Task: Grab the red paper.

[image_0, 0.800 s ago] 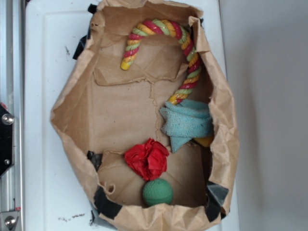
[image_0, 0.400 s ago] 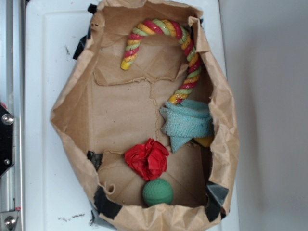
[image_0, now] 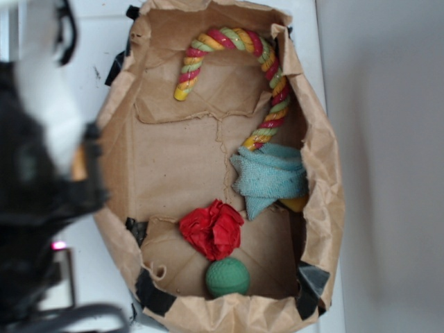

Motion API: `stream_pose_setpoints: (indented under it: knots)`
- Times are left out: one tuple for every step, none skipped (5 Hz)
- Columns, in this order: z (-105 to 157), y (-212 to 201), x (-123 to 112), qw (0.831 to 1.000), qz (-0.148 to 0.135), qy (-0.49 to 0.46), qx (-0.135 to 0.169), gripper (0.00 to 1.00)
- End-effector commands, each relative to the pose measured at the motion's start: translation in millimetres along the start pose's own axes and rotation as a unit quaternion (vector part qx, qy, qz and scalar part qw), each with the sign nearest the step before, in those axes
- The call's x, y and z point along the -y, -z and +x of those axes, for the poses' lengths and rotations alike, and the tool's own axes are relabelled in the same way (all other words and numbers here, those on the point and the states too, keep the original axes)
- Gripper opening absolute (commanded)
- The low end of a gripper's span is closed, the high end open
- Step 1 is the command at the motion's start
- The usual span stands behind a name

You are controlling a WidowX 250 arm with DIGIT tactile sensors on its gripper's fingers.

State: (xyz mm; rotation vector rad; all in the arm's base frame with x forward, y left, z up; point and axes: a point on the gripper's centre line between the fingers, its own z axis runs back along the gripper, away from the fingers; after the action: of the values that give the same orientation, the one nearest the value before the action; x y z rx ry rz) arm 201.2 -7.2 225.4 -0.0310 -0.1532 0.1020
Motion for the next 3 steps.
stream_pose_setpoints:
  knots:
    - [64,38,-29,0.999,0.004,-0.051,0.016,1.00]
    - [74,64,-43,0.997,-0.019,-0.068,0.017,1.00]
    - [71,88,-41,0.997,-0.030,-0.070,0.018,1.00]
